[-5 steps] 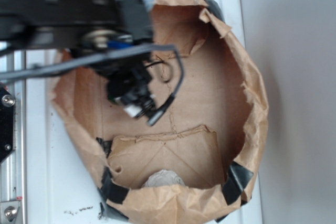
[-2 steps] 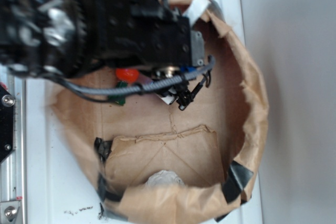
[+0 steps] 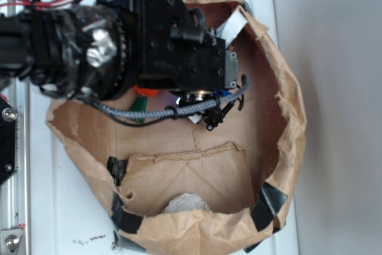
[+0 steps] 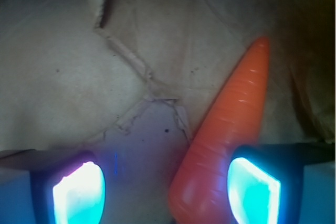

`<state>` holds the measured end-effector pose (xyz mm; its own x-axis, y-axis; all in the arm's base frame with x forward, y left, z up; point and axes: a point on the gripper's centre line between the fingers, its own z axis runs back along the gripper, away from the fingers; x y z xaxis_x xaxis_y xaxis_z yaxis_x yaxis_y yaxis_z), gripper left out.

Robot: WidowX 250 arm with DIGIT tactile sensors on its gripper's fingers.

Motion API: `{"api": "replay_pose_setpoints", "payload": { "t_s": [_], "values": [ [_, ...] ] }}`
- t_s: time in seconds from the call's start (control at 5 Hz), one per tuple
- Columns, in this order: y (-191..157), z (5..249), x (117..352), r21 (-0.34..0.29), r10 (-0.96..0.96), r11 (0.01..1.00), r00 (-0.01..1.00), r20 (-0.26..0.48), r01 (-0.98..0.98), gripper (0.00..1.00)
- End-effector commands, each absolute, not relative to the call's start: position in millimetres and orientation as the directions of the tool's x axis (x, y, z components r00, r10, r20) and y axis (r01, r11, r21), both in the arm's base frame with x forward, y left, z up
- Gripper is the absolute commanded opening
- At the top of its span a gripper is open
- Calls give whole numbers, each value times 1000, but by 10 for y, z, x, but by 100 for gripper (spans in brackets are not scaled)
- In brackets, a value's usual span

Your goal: Grab the carrot.

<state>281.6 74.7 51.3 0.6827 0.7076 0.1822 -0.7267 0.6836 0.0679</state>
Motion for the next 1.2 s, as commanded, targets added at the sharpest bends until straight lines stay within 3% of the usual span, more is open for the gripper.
{"api": "replay_pose_setpoints", "payload": {
  "t_s": [0.0,0.6,1.0],
  "values": [
    [1026,831,2583,-83,736,668,641,219,-739,100],
    [1105,524,2614,-32,777,612,593,211,-790,100],
    [961,405,2549,0,730,661,643,233,-750,100]
  ]
}}
